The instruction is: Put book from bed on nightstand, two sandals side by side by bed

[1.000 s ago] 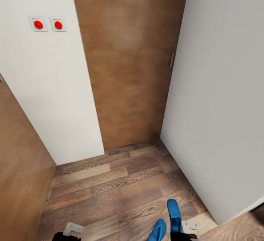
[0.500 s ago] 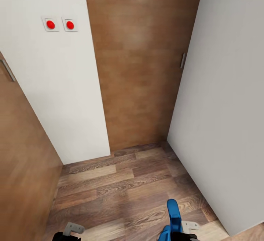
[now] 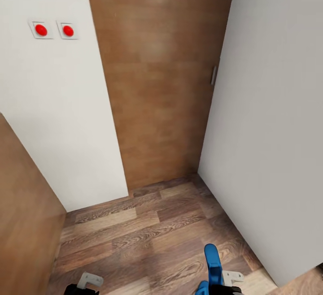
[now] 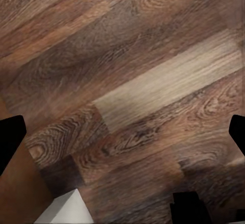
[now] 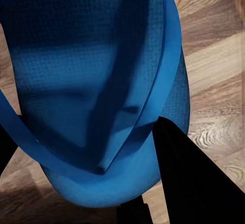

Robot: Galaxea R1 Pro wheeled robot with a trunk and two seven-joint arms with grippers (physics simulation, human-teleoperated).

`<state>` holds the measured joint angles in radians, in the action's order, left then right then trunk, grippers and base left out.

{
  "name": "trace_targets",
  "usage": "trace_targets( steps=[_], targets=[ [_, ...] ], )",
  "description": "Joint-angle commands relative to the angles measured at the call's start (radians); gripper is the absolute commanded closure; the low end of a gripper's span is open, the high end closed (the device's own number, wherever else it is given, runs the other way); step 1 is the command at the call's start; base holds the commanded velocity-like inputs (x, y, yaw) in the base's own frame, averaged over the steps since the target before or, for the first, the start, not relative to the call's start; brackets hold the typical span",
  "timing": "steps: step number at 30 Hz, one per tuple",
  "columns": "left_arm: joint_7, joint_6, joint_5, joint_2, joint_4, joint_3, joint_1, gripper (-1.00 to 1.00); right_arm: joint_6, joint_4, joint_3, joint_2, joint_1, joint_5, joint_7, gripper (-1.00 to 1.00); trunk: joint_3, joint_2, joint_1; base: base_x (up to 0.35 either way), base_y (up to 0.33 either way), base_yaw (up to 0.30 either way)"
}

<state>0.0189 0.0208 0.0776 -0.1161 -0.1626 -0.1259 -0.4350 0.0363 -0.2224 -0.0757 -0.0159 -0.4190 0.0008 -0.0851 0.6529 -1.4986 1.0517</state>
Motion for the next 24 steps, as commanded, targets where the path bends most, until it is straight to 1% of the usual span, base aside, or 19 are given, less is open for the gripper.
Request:
trace_targets(
  steps=[1,6,10,17,24],
  targets=[
    [0.001,0.002,0.008,-0.001,0.000,-0.003,0.000,-1.00,0.004,-0.002,-0.007,-0.001,0.000,-0.002,-0.002,1.00,0.001,0.000,0.000,0.164,0.028,-0.048],
    [0.001,0.002,0.008,-0.001,0.000,-0.003,0.000,-1.00,0.004,-0.002,-0.007,-0.001,0.000,-0.002,-0.002,1.00,0.000,0.000,0.000,0.207,0.069,-0.138],
    [0.001,0.002,0.008,-0.001,0.000,-0.003,0.000,-1.00,0.004,-0.002,-0.007,0.000,0.000,-0.002,-0.002,1.00,-0.001,0.000,0.000,0.094,0.029,-0.199],
    [0.001,0.002,0.008,-0.001,0.000,-0.003,0.001,-1.00,0.004,-0.002,-0.007,0.000,0.000,-0.002,-0.002,1.00,-0.002,0.000,0.000,0.145,0.079,-0.077],
    [0.001,0.002,0.008,-0.001,0.000,-0.003,0.001,-1.00,0.004,-0.002,-0.007,-0.001,0.000,-0.001,-0.002,1.00,-0.006,0.000,0.000,0.100,0.066,-0.197]
  ],
)
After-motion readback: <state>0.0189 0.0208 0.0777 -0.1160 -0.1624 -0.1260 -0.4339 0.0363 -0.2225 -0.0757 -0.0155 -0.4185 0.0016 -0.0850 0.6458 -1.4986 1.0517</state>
